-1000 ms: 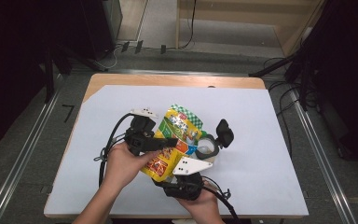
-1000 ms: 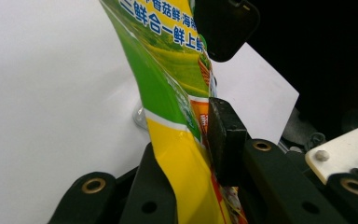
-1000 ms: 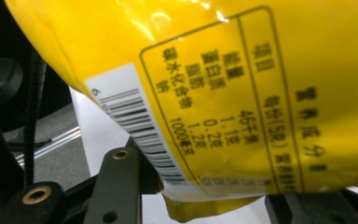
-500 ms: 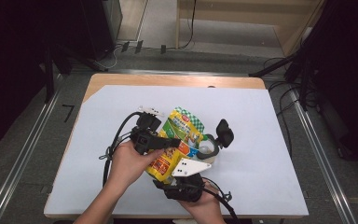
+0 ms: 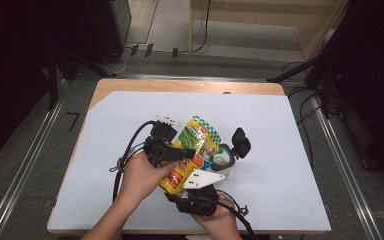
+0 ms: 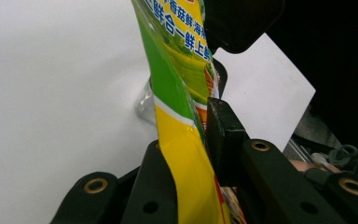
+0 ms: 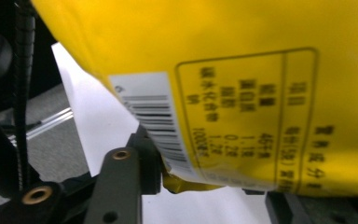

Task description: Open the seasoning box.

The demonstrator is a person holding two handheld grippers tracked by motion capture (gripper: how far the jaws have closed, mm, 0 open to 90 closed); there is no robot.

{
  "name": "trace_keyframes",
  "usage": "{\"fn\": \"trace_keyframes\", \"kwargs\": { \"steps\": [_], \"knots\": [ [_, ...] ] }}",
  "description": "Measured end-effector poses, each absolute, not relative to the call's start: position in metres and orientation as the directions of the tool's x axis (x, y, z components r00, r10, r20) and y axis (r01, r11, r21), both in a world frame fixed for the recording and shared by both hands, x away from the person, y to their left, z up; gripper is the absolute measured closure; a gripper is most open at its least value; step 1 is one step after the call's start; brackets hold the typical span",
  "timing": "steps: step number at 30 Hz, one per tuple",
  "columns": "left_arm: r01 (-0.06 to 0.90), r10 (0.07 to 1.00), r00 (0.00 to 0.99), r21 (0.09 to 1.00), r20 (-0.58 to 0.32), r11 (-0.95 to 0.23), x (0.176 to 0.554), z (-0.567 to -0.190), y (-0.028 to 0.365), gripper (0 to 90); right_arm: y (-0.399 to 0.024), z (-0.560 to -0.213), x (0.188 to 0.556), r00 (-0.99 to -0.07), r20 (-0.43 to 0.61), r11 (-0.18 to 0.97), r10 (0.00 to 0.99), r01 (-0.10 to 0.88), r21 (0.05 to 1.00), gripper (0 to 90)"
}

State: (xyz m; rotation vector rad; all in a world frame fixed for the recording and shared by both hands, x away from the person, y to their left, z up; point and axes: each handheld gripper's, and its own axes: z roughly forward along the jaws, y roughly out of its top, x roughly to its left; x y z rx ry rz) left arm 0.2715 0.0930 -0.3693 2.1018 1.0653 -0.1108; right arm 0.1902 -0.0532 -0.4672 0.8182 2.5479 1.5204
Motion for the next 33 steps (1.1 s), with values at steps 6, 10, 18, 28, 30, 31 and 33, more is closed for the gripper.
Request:
{"fn": "trace_keyframes", "kwargs": {
  "steps": [6, 10, 18, 28, 30, 31, 33],
  "knots": [
    [0.720, 0.640, 0.658, 0.582, -0.398, -0.378, 0.2728, -0.3705, 0.0923, 76.7, -0.0555, -0.4668, 0.1921, -0.857, 0.236, 0.358, 0.458, 0.420, 0.834, 64.0],
    [0.715, 0.609, 0.675, 0.576, -0.417, -0.397, 0.2736, -0.3709, 0.0936, 68.9, -0.0587, -0.4650, 0.1928, -0.858, 0.259, 0.332, 0.444, 0.426, 0.841, 64.5],
    [0.731, 0.603, 0.669, 0.531, -0.434, -0.429, 0.2751, -0.3753, 0.0949, 58.8, -0.0622, -0.4671, 0.1950, -0.844, 0.330, 0.289, 0.422, 0.470, 0.834, 64.8],
    [0.746, 0.618, 0.655, 0.505, -0.435, -0.434, 0.2750, -0.3742, 0.0956, 61.9, -0.0623, -0.4676, 0.1942, -0.847, 0.330, 0.291, 0.416, 0.468, 0.834, 64.8],
    [0.744, 0.625, 0.654, 0.511, -0.426, -0.431, 0.2744, -0.3727, 0.0951, 66.7, -0.0605, -0.4663, 0.1929, -0.852, 0.310, 0.307, 0.421, 0.455, 0.836, 64.1],
    [0.744, 0.625, 0.654, 0.511, -0.426, -0.431, 0.2744, -0.3727, 0.0951, 68.9, -0.0596, -0.4657, 0.1920, -0.853, 0.302, 0.313, 0.426, 0.452, 0.835, 63.8],
    [0.743, 0.637, 0.654, 0.502, -0.407, -0.442, 0.2740, -0.3694, 0.0919, 73.0, -0.0570, -0.4648, 0.1902, -0.858, 0.278, 0.332, 0.432, 0.437, 0.836, 62.8]
  ]
}}
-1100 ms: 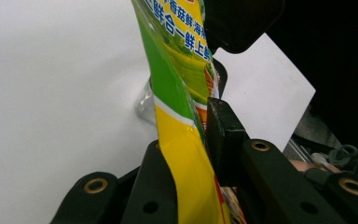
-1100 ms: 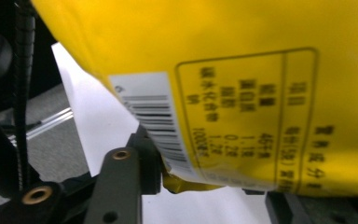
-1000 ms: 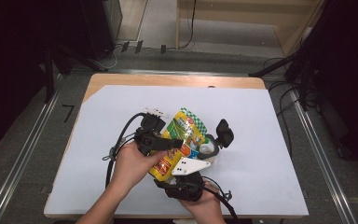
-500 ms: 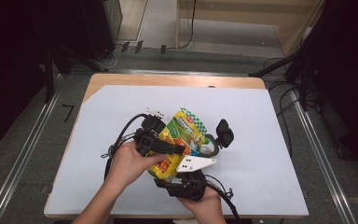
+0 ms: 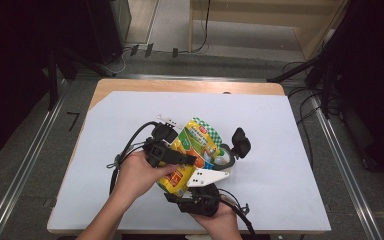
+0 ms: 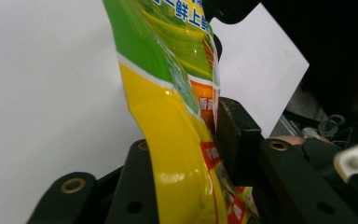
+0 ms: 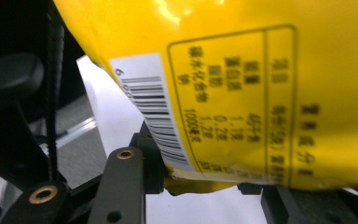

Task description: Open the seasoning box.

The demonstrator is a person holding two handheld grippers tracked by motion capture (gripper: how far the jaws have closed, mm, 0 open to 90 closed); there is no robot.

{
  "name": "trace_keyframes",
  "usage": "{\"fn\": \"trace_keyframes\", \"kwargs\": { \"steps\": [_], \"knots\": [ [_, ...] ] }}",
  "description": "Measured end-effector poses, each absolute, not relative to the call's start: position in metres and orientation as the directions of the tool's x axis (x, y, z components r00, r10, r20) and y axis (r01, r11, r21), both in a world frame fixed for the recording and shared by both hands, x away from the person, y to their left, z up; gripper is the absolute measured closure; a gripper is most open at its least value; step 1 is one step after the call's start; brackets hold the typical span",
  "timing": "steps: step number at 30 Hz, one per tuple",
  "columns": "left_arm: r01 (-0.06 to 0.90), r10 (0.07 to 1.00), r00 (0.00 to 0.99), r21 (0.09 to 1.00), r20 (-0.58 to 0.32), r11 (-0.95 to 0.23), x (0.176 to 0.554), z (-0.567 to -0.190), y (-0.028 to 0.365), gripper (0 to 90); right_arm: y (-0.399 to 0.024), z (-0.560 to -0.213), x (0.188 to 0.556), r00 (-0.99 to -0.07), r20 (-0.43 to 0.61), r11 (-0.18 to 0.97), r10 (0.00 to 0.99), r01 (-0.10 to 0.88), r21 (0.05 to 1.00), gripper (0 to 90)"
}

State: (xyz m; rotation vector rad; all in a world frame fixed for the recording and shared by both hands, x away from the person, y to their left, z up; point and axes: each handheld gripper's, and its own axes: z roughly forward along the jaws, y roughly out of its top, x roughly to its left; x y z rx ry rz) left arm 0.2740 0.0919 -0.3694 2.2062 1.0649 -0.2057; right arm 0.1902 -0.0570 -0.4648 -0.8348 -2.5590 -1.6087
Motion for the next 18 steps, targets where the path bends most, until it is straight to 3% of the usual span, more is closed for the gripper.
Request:
{"fn": "trace_keyframes", "kwargs": {
  "steps": [8, 9, 18],
  "knots": [
    [0.734, 0.649, 0.663, 0.494, -0.373, -0.466, 0.278, -0.357, 0.083, 82.6, -0.054, -0.460, 0.189, -0.866, 0.245, 0.342, 0.435, 0.411, 0.845, 60.7],
    [0.735, 0.653, 0.662, 0.490, -0.368, -0.469, 0.279, -0.356, 0.081, 84.6, -0.052, -0.459, 0.187, -0.871, 0.205, 0.370, 0.446, 0.388, 0.844, 58.2],
    [0.756, 0.697, 0.631, 0.472, -0.340, -0.453, 0.283, -0.356, 0.075, 88.4, -0.052, -0.459, 0.186, -0.845, 0.166, 0.389, 0.509, 0.397, 0.831, 55.3]
  ]
}}
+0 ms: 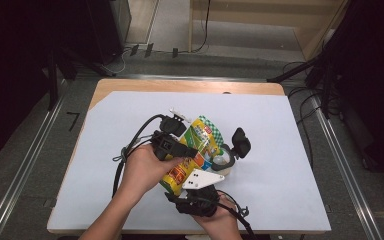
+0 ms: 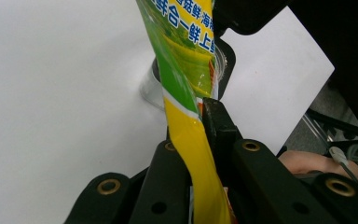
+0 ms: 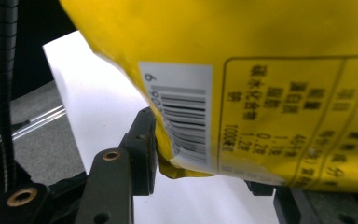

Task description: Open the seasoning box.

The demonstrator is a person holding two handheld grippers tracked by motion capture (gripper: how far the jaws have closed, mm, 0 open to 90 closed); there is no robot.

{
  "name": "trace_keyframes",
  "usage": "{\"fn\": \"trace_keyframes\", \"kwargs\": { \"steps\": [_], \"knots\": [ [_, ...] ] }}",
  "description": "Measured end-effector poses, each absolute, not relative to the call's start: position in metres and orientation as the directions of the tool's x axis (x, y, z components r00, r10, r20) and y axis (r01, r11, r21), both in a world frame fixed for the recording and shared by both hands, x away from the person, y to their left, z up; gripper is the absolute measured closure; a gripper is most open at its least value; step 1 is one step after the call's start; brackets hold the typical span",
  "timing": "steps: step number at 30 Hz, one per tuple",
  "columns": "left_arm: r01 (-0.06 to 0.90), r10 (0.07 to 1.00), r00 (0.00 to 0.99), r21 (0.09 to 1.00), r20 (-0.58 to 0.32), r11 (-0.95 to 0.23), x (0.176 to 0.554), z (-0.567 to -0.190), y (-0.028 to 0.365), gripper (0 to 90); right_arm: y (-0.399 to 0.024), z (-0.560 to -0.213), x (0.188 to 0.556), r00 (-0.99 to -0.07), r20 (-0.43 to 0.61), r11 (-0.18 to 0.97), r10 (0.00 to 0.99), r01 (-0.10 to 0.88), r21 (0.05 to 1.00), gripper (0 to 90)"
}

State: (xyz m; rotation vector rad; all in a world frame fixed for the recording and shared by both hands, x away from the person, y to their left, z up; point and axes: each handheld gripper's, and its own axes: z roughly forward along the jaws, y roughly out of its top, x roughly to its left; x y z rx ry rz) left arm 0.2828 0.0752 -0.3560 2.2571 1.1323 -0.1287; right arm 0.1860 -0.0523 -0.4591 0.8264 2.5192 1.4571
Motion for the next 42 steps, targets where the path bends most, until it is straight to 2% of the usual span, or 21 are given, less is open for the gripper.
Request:
{"fn": "trace_keyframes", "kwargs": {
  "steps": [7, 14, 18, 25, 29, 32, 42],
  "knots": [
    [0.772, 0.707, 0.610, 0.472, -0.359, -0.427, 0.285, -0.363, 0.078, 88.8, -0.054, -0.460, 0.189, -0.827, 0.192, 0.392, 0.529, 0.439, 0.809, 56.3],
    [0.764, 0.672, 0.626, 0.484, -0.396, -0.427, 0.285, -0.363, 0.078, 85.9, -0.057, -0.462, 0.194, -0.833, 0.268, 0.370, 0.484, 0.472, 0.800, 63.3],
    [0.752, 0.647, 0.645, 0.493, -0.408, -0.439, 0.286, -0.363, 0.078, 76.2, -0.059, -0.460, 0.194, -0.842, 0.313, 0.334, 0.440, 0.477, 0.813, 64.4],
    [0.764, 0.619, 0.635, 0.498, -0.463, -0.411, 0.289, -0.362, 0.081, 67.3, -0.064, -0.459, 0.201, -0.836, 0.392, 0.281, 0.384, 0.511, 0.813, 64.6],
    [0.766, 0.623, 0.632, 0.495, -0.462, -0.410, 0.290, -0.362, 0.084, 67.3, -0.067, -0.459, 0.202, -0.835, 0.399, 0.275, 0.378, 0.513, 0.813, 64.5],
    [0.761, 0.636, 0.636, 0.490, -0.437, -0.425, 0.289, -0.362, 0.084, 73.2, -0.067, -0.459, 0.203, -0.836, 0.380, 0.285, 0.395, 0.505, 0.815, 64.4],
    [0.744, 0.652, 0.653, 0.491, -0.386, -0.453, 0.289, -0.365, 0.080, 84.8, -0.060, -0.463, 0.200, -0.841, 0.347, 0.324, 0.415, 0.493, 0.807, 61.0]
  ]
}}
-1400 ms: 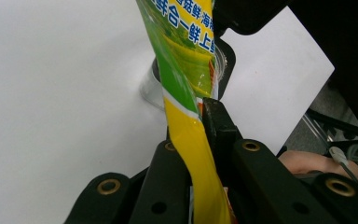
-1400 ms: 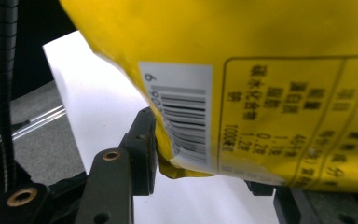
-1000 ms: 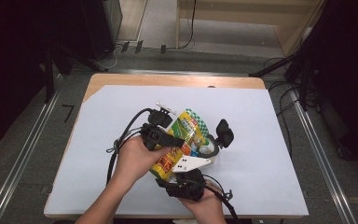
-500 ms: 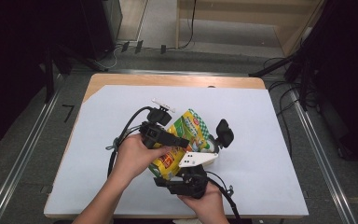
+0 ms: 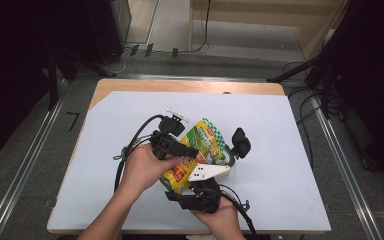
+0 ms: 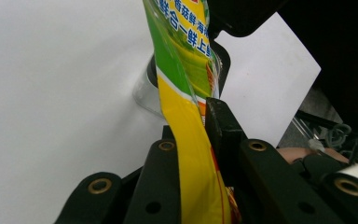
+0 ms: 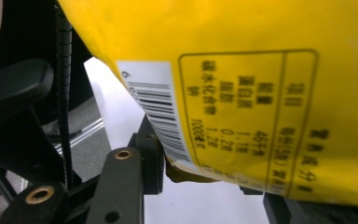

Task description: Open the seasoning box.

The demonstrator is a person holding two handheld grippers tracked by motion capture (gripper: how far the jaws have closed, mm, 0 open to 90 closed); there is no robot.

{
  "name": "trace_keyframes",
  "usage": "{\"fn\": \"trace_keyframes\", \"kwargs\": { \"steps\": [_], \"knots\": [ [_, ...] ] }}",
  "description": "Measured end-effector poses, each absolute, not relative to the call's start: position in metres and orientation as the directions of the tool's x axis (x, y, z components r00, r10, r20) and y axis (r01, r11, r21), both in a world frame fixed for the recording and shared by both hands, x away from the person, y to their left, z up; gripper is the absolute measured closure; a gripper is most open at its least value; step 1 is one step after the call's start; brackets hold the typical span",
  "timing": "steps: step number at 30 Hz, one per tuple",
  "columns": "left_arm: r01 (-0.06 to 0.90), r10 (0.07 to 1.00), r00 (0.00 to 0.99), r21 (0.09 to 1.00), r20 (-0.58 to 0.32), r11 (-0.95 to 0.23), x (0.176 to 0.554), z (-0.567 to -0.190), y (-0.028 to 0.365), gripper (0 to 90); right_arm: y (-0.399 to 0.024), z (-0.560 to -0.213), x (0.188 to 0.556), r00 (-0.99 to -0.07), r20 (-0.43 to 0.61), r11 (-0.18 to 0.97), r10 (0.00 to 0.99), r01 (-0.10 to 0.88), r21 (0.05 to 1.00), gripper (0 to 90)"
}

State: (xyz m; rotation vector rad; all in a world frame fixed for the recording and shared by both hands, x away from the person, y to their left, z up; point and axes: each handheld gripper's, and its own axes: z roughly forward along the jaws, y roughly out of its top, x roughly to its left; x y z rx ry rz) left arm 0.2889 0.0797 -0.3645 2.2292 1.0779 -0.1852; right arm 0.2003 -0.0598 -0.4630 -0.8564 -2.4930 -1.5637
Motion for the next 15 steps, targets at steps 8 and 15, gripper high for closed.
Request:
{"fn": "trace_keyframes", "kwargs": {
  "steps": [8, 15],
  "knots": [
    [0.751, 0.674, 0.639, 0.493, -0.372, -0.440, 0.2895, -0.3630, 0.0816, 86.6, -0.0549, -0.4602, 0.1955, -0.854, 0.272, 0.360, 0.444, 0.448, 0.818, 58.3],
    [0.753, 0.680, 0.634, 0.494, -0.367, -0.435, 0.2894, -0.3626, 0.0810, 86.7, -0.0540, -0.4586, 0.1928, -0.849, 0.230, 0.376, 0.476, 0.433, 0.819, 57.6]
  ]
}}
